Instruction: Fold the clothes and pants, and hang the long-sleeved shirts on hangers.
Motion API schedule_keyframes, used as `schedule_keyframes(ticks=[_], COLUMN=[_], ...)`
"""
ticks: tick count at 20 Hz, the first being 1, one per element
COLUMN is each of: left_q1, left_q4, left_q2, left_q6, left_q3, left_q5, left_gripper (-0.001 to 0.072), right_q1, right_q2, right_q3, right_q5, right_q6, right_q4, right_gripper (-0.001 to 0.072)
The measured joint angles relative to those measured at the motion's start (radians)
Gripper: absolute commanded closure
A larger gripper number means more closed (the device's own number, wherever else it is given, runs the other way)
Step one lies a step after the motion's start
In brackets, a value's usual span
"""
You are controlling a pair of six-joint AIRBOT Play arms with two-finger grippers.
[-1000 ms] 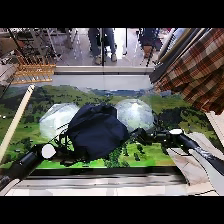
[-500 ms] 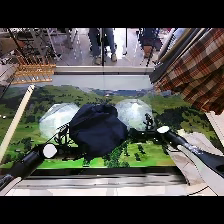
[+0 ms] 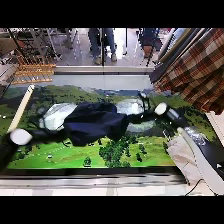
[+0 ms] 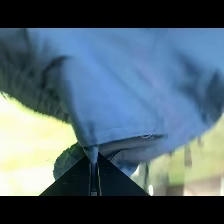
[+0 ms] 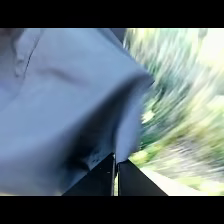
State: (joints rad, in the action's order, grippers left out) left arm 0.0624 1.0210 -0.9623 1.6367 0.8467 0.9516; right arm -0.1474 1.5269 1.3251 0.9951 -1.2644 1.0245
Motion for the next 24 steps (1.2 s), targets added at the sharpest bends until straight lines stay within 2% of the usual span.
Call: schedule_keyframes(ticks=[3, 5, 8, 9, 10, 11, 12, 14, 17, 21, 22, 23, 24], left_q1=[-0.143, -0.185, -0.192, -0.183, -0.172, -0.160, -0.147, -0.134, -0.142, -0.153, -0.154, -0.154, -0.155], left_q4=[0.000, -0.003, 0.000, 0.003, 0.006, 0.016, 0.022, 0.052, 0.090, 0.100, 0.089, 0.073, 0.056], left_q2=[-0.037, -0.071, -0.128, -0.151, -0.173, -0.191, -0.206, -0.219, -0.194, -0.094, -0.067, -0.046, -0.027], left_q6=[-0.079, -0.132, -0.207, -0.229, -0.245, -0.254, -0.258, -0.252, -0.234, -0.182, -0.164, -0.150, -0.134], left_q3=[0.156, 0.231, 0.281, 0.288, 0.290, 0.286, 0.277, 0.245, 0.148, -0.048, -0.098, -0.141, -0.182], left_q5=[0.114, 0.182, 0.285, 0.321, 0.356, 0.379, 0.403, 0.431, 0.447, 0.433, 0.410, 0.383, 0.356], left_gripper=[0.0705, 0.0704, 0.0692, 0.0575, 0.0352, 0.0285, 0.0283, 0.0283, 0.0204, 0.0196, 0.0162, 0.0072, 0.0048], right_q1=[-0.001, -0.002, -0.002, -0.002, -0.002, -0.002, -0.002, 0.005, 0.063, 0.204, 0.237, 0.268, 0.294], right_q2=[0.000, -0.001, 0.000, 0.000, 0.000, 0.000, 0.000, 0.000, 0.000, 0.000, 0.000, 0.000, 0.000], right_q3=[0.266, 0.397, 0.473, 0.467, 0.447, 0.415, 0.377, 0.285, 0.126, -0.095, -0.146, -0.200, -0.247], right_q5=[0.182, 0.313, 0.529, 0.594, 0.646, 0.688, 0.716, 0.736, 0.702, 0.625, 0.595, 0.560, 0.527], right_q6=[0.047, 0.107, 0.194, 0.213, 0.227, 0.236, 0.242, 0.246, 0.246, 0.244, 0.230, 0.217, 0.203], right_q4=[0.169, 0.201, 0.206, 0.190, 0.168, 0.140, 0.114, 0.072, 0.014, -0.101, -0.140, -0.177, -0.207], right_gripper=[0.0704, 0.0703, 0.0701, 0.0699, 0.0615, 0.0437, 0.0330, 0.0304, 0.0304, 0.0304, 0.0304, 0.0302, 0.0258])
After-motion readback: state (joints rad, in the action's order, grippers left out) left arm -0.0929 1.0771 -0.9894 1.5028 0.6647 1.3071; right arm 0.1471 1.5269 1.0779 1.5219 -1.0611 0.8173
